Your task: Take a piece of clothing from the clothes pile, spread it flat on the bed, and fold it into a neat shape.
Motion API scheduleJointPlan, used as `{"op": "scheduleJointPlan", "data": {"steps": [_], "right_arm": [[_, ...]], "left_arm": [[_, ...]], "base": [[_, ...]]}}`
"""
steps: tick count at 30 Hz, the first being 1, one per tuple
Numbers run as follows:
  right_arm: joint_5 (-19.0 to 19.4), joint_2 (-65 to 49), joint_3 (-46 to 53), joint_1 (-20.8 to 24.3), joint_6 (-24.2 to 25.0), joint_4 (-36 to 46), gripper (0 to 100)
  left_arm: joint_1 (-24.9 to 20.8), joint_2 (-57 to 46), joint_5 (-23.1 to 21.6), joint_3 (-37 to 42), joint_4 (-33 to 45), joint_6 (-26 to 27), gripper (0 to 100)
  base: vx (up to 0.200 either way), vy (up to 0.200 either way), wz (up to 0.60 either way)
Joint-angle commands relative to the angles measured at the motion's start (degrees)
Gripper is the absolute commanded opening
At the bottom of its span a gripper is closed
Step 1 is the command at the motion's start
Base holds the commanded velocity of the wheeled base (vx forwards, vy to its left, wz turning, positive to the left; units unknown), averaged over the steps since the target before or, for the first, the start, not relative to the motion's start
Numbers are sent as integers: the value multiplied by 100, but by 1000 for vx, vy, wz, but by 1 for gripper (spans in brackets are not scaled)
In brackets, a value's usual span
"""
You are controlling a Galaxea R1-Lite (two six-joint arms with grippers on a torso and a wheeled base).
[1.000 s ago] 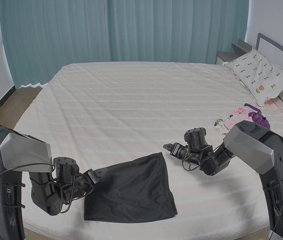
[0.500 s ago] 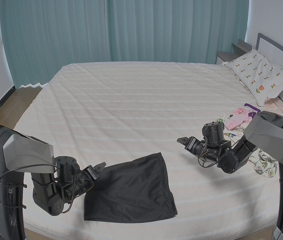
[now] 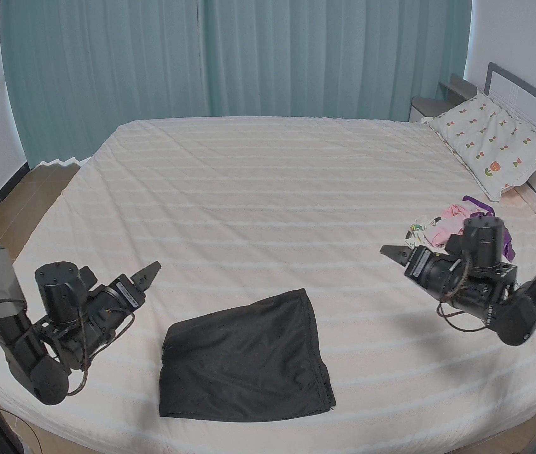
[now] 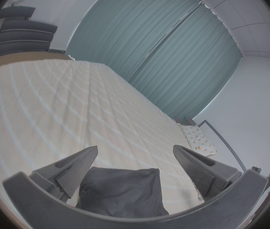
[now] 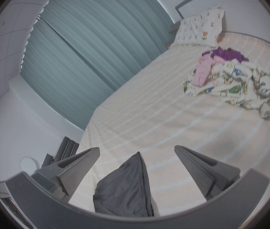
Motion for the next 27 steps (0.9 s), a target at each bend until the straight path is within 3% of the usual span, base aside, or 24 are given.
{"op": "scheduleJointPlan", "data": {"steps": [1,6,11,19,23,24,27], "right_arm": [[-23,-2766,1536,-13,-528,-60,100],[-278,-4085,2274,-84,-1072,222,100],[-647,-5667,2722,-163,-1591,898,100],[-665,-8040,2942,-506,-1969,2788,100],[-665,-8514,3091,-681,-2013,3157,100],[-603,-8866,3417,-866,-2074,3263,100],[-551,-9587,3513,-936,-2197,3658,100]], "left_arm": [[301,-1997,278,988,36,598,100],[301,-2806,463,1507,36,650,100],[310,-3975,981,1542,686,747,100],[301,-6541,1438,1410,3464,1292,100],[301,-7376,1632,1296,4299,1310,100],[310,-8088,1755,1278,4975,1415,100],[310,-9169,1957,1269,5942,1732,100]], "base": [[0,0,0],[0,0,0],[0,0,0],[0,0,0],[0,0,0],[0,0,0],[0,0,0]]}}
